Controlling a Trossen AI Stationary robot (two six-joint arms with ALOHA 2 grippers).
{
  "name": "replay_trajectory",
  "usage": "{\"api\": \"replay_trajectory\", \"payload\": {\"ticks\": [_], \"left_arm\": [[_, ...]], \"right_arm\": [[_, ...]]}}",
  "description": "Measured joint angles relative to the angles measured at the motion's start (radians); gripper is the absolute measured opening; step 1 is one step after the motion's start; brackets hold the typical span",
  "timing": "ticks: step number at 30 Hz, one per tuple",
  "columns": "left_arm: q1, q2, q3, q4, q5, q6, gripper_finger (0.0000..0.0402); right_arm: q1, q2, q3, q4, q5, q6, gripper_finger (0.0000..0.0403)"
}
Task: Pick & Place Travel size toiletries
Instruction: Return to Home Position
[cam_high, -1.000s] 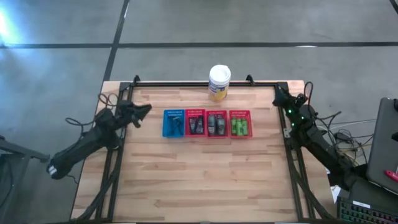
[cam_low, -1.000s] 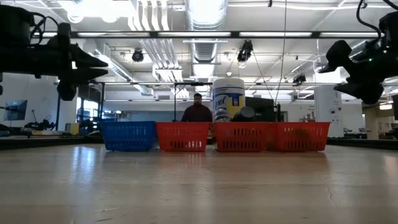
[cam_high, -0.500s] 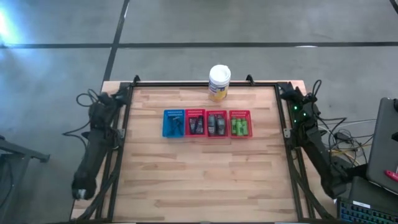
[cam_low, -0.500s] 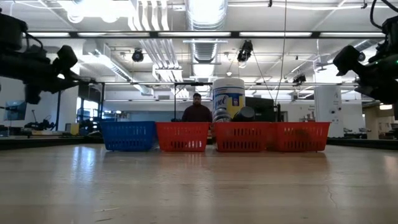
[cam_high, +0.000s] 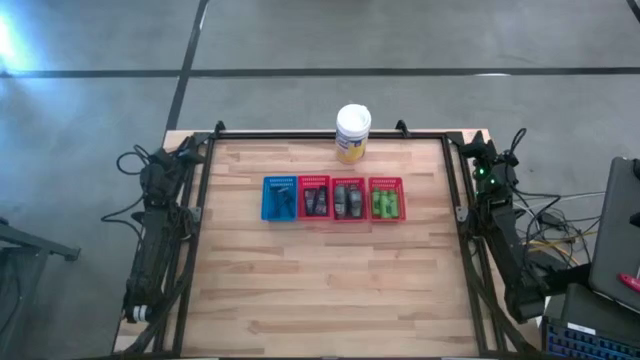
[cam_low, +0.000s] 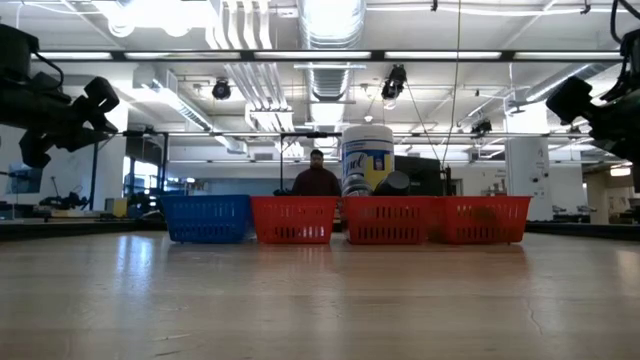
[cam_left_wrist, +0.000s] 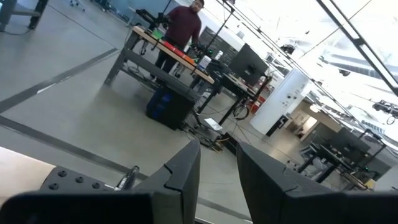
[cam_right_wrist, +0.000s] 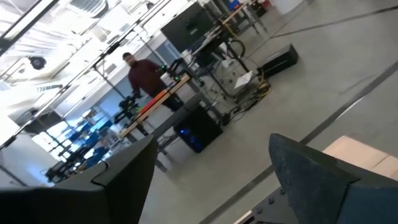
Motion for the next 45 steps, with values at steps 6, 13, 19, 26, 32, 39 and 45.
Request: {"api": "replay_trajectory", "payload": {"ticks": [6,13,19,26,32,39,45], "left_arm": [[0.000,0.000,0.000,0.000,0.000,0.000,0.0110],[-0.002,0.000,0.000,0.000,0.000,0.000,0.0110],[-0.002,0.000,0.000,0.000,0.000,0.000,0.0110],[0.001,0.000,-0.001,0.147,-0.256,0.322,0.0110],[0.019,0.000,-0.001,0.157,-0.409,0.625,0.0110],[0.024,0.000,-0.002,-0.022,-0.258,0.566,0.0110],[0.020,0.000,-0.001,-0.051,-0.104,0.705,0.0110]], "right_arm": [[-0.006,0.007,0.000,0.001,0.002,0.000,0.0287],[-0.005,0.015,0.000,0.000,0.002,0.000,0.0267],[-0.005,0.015,0.000,0.000,0.002,0.000,0.0251],[-0.005,0.015,0.000,0.000,0.002,0.000,0.0236],[-0.005,0.015,0.000,0.000,0.002,0.000,0.0226],[-0.005,0.015,0.000,0.001,0.002,0.000,0.0230],[-0.005,0.015,0.000,0.000,0.003,0.000,0.0248]]}}
